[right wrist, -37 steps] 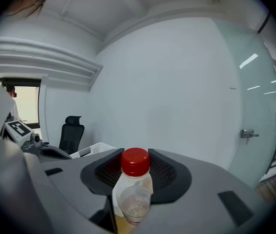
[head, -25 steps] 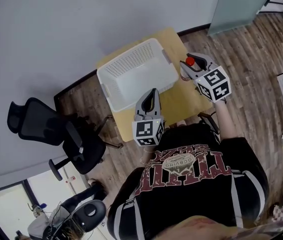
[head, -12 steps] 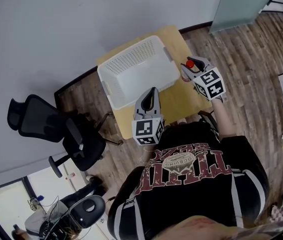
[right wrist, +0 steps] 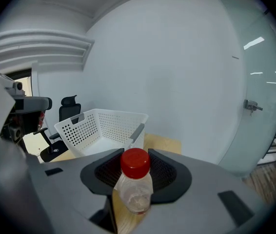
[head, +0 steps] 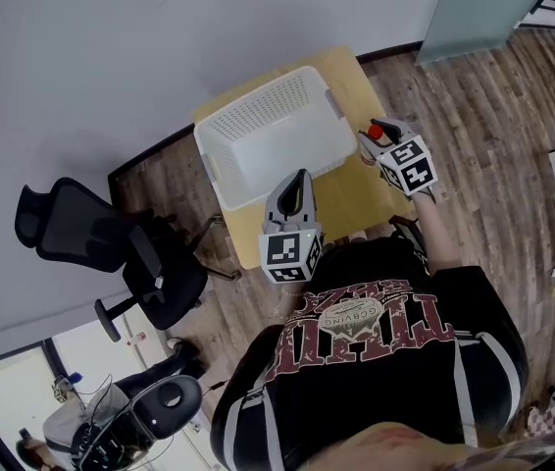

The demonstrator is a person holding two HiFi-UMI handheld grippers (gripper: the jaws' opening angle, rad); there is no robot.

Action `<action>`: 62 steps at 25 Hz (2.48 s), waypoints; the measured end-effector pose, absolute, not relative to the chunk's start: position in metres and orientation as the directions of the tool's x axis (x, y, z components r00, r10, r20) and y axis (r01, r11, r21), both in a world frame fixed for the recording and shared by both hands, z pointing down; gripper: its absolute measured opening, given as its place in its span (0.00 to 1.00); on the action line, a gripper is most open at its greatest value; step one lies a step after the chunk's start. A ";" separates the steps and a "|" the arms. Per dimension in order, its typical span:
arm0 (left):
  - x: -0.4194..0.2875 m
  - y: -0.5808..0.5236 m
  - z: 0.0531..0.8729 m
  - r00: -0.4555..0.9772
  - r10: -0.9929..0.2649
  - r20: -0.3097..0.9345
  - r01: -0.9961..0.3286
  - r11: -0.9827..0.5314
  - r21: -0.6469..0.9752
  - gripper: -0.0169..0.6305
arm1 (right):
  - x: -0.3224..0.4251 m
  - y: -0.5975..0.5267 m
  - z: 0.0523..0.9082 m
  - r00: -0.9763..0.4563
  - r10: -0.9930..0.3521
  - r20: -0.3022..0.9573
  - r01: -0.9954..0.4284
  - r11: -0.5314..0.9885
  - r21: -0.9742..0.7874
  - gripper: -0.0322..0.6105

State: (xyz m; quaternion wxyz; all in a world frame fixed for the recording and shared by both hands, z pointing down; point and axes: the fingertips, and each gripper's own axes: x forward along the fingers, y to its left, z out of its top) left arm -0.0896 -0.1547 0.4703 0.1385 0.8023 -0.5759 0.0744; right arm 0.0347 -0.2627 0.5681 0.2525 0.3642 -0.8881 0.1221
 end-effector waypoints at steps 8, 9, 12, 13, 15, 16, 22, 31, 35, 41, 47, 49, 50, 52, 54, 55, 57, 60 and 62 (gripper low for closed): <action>-0.089 -0.151 0.471 0.321 -0.904 0.282 -0.946 -0.295 0.132 0.07 | 0.035 -0.257 0.587 -0.598 -0.567 0.567 -0.702 0.711 -0.031 0.31; -0.089 -0.151 0.471 0.320 -0.904 0.282 -0.947 -0.294 0.131 0.07 | 0.035 -0.257 0.589 -0.596 -0.564 0.571 -0.702 0.712 -0.029 0.31; -0.088 -0.152 0.471 0.318 -0.905 0.282 -0.947 -0.292 0.131 0.07 | 0.036 -0.255 0.595 -0.591 -0.560 0.581 -0.701 0.712 -0.027 0.31; -0.088 -0.152 0.470 0.318 -0.905 0.283 -0.947 -0.292 0.131 0.07 | 0.037 -0.255 0.596 -0.590 -0.561 0.581 -0.703 0.710 -0.028 0.31; -0.088 -0.152 0.470 0.318 -0.905 0.282 -0.947 -0.292 0.131 0.07 | 0.039 -0.255 0.598 -0.587 -0.566 0.579 -0.711 0.703 -0.034 0.31; -0.089 -0.152 0.471 0.318 -0.905 0.282 -0.947 -0.292 0.131 0.07 | 0.039 -0.255 0.598 -0.585 -0.567 0.580 -0.714 0.700 -0.036 0.31; -0.087 -0.149 0.470 0.324 -0.904 0.278 -0.945 -0.298 0.133 0.07 | 0.037 -0.246 0.596 -0.581 -0.574 0.577 -0.712 0.701 -0.019 0.31; -0.083 -0.149 0.468 0.329 -0.903 0.275 -0.943 -0.303 0.134 0.07 | 0.043 -0.237 0.594 -0.569 -0.607 0.555 -0.725 0.688 0.008 0.31; -0.082 -0.148 0.471 0.334 -0.901 0.277 -0.942 -0.308 0.135 0.07 | 0.046 -0.236 0.596 -0.564 -0.620 0.546 -0.736 0.677 0.008 0.31; -0.082 -0.144 0.472 0.338 -0.900 0.274 -0.940 -0.311 0.138 0.07 | 0.045 -0.229 0.596 -0.559 -0.627 0.543 -0.739 0.673 0.016 0.31; -0.081 -0.140 0.472 0.339 -0.900 0.273 -0.940 -0.312 0.137 0.07 | 0.049 -0.226 0.597 -0.559 -0.631 0.537 -0.747 0.665 0.004 0.31; -0.080 -0.138 0.471 0.337 -0.902 0.272 -0.941 -0.310 0.136 0.07 | 0.052 -0.224 0.598 -0.559 -0.629 0.541 -0.747 0.665 0.001 0.31; -0.080 -0.137 0.471 0.336 -0.902 0.271 -0.941 -0.310 0.135 0.07 | 0.053 -0.223 0.598 -0.559 -0.627 0.543 -0.747 0.665 -0.002 0.31; -0.080 -0.136 0.471 0.335 -0.903 0.270 -0.942 -0.310 0.132 0.07 | 0.054 -0.222 0.598 -0.566 -0.622 0.542 -0.746 0.666 -0.015 0.31; -0.079 -0.137 0.470 0.335 -0.903 0.268 -0.941 -0.311 0.131 0.07 | 0.055 -0.221 0.597 -0.575 -0.618 0.537 -0.747 0.664 -0.036 0.32; -0.078 -0.137 0.471 0.336 -0.903 0.268 -0.941 -0.311 0.131 0.07 | 0.055 -0.221 0.597 -0.578 -0.616 0.535 -0.747 0.663 -0.043 0.32; -0.077 -0.136 0.471 0.336 -0.903 0.268 -0.941 -0.311 0.131 0.07 | 0.056 -0.220 0.596 -0.579 -0.615 0.534 -0.747 0.664 -0.045 0.33; -0.075 -0.134 0.471 0.335 -0.904 0.266 -0.941 -0.311 0.131 0.07 | 0.058 -0.215 0.593 -0.579 -0.620 0.530 -0.745 0.666 -0.036 0.34; -0.074 -0.132 0.471 0.335 -0.904 0.265 -0.941 -0.311 0.130 0.07 | 0.058 -0.214 0.590 -0.582 -0.624 0.521 -0.746 0.665 -0.037 0.34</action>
